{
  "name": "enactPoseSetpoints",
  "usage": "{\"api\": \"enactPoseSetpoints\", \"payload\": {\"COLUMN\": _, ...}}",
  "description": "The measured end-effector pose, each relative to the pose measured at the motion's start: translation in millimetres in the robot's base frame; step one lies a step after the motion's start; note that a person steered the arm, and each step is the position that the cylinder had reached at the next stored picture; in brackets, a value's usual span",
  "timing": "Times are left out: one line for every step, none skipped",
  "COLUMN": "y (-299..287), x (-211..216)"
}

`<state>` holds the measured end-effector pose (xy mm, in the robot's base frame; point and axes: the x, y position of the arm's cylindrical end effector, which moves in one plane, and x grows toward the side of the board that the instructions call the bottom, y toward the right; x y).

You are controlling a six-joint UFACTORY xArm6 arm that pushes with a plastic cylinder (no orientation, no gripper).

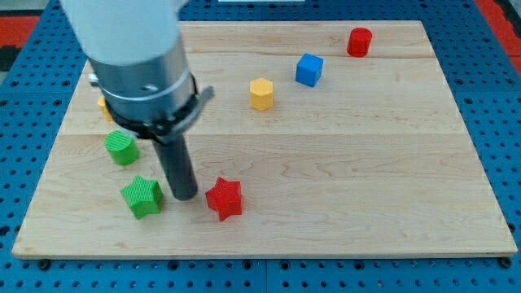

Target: Move green star to the bottom right of green circle

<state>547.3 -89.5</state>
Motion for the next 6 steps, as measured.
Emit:
{"api": "enactPoseSetpoints", "payload": {"y": -6.0, "x": 22.5}}
{"api": "enactPoseSetpoints", "payload": {"y": -39.2, "x": 42.4}}
{"api": "enactPoseSetpoints", "payload": {"y": -78.6, "x": 36.6}}
{"api": "enactPoseSetpoints", "payload": {"y": -75.7, "x": 13.1}}
{"api": "enactPoseSetpoints", "payload": {"y": -70.2, "x": 5.7}}
{"api": "enactPoseSetpoints", "payload": {"y": -47.3, "x": 3.5}}
